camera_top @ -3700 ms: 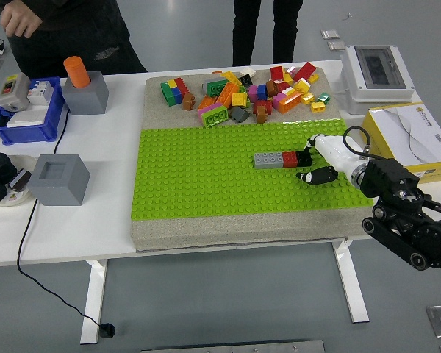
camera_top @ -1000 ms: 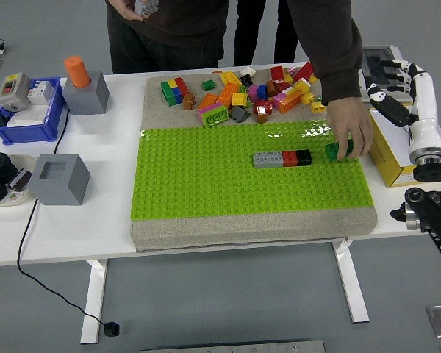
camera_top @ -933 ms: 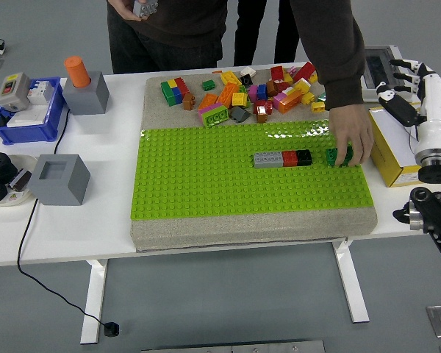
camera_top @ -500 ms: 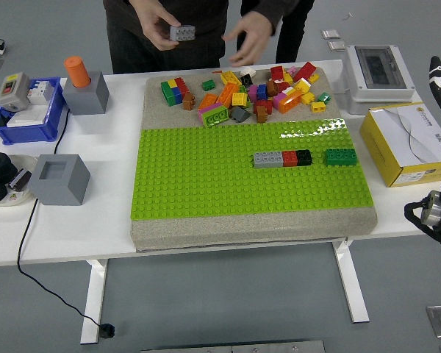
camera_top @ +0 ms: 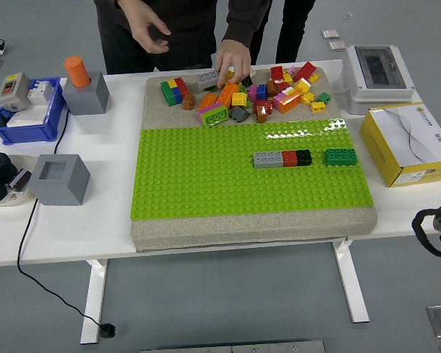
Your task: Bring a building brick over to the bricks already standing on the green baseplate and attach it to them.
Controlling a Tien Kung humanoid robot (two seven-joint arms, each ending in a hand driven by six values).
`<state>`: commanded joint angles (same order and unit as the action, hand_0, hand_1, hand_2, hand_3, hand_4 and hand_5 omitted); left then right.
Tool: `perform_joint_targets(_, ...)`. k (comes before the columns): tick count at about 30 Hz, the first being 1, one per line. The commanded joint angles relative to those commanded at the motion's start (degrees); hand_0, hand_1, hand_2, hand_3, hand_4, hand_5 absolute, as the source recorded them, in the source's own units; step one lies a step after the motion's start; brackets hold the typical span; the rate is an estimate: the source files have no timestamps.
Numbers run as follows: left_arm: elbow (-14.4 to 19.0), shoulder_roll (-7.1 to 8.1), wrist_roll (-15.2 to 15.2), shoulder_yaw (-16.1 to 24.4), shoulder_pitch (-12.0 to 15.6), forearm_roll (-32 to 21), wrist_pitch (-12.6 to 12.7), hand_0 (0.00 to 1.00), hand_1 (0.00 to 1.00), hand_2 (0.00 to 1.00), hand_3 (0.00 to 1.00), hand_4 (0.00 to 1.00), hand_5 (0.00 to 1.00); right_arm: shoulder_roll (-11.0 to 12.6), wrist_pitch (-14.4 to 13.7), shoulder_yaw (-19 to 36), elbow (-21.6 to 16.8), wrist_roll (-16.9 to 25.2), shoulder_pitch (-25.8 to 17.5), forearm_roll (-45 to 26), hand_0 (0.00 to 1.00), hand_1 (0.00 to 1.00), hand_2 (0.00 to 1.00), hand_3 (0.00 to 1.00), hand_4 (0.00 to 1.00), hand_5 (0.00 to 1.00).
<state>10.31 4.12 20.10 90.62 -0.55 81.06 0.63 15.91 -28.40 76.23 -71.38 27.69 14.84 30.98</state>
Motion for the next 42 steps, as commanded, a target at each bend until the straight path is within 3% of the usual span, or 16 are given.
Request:
perform_joint_targets(8,0.0,0.09,0.1,0.5,0.1,1.0,-0.2,0.779,0.774,0.723,0.483,0.998,0.876,-0.3,2.5,1.1,-0.4,0.8,-0.8,-6.7,0.442,0.519,0.646,0.652,0.746,0.336)
perform_joint_targets(9,0.0,0.1,0.0,0.5,0.1,1.0,-0.2,0.779,0.774,0.722,0.477,0.998,0.878,-0.3,3.0,1.4,-0.5,0.8,-0.9,-7.8,0.405,0.442,0.611,0.648,0.787,0.371)
perform_joint_targets(26,0.0,0.3,-0.1,0.6,-0.2,1.3,-0.3,0.78,0.774,0.722,0.472,0.998,0.877,-1.0,5.8,3.6,-2.0,-0.1,-1.7,-11.6,0.398,0.408,0.523,0.643,0.844,0.405)
perform_joint_targets(27,0.0,0.33,-0.1,0.6,-0.2,1.3,-0.3,0.78,0.775,0.722,0.472,0.998,0.875,-1.1,5.9,3.6,-2.1,-0.2,-1.7,-11.6,0.399,0.404,0.43,0.644,0.873,0.452)
perform_joint_targets(32,0.0,0.45,0.0,0.7,-0.3,1.7,-0.3,0.78,0.775,0.722,0.472,0.998,0.875,-1.3,6.3,3.6,-2.4,-0.8,-1.6,-11.8,0.399,0.404,0.43,0.644,0.873,0.452)
perform_joint_targets(33,0.0,0.47,0.0,0.7,-0.3,1.7,-0.3,0.781,0.775,0.722,0.472,0.998,0.875,-1.3,6.3,3.7,-2.4,-0.9,-1.6,-11.8,0.405,0.397,0.351,0.655,0.915,0.504)
perform_joint_targets(38,0.0,0.49,0.0,0.7,-0.3,1.8,-0.3,0.781,0.775,0.722,0.472,0.998,0.875,-1.3,6.8,3.7,-2.6,-1.5,-1.7,-11.6,0.405,0.397,0.351,0.655,0.915,0.504)
perform_joint_targets(39,0.0,0.48,0.0,0.8,-0.3,1.8,-0.3,0.781,0.774,0.722,0.472,0.998,0.87,-1.3,6.9,3.7,-2.6,-1.7,-1.8,-11.5,0.41,0.424,0.389,0.686,0.994,0.63)
perform_joint_targets(42,0.0,0.46,0.0,0.8,-0.2,1.9,-0.3,0.781,0.774,0.722,0.472,0.998,0.87,-1.4,8.0,3.5,-2.7,-2.8,-1.8,-11.5,0.41,0.424,0.389,0.686,0.994,0.63)
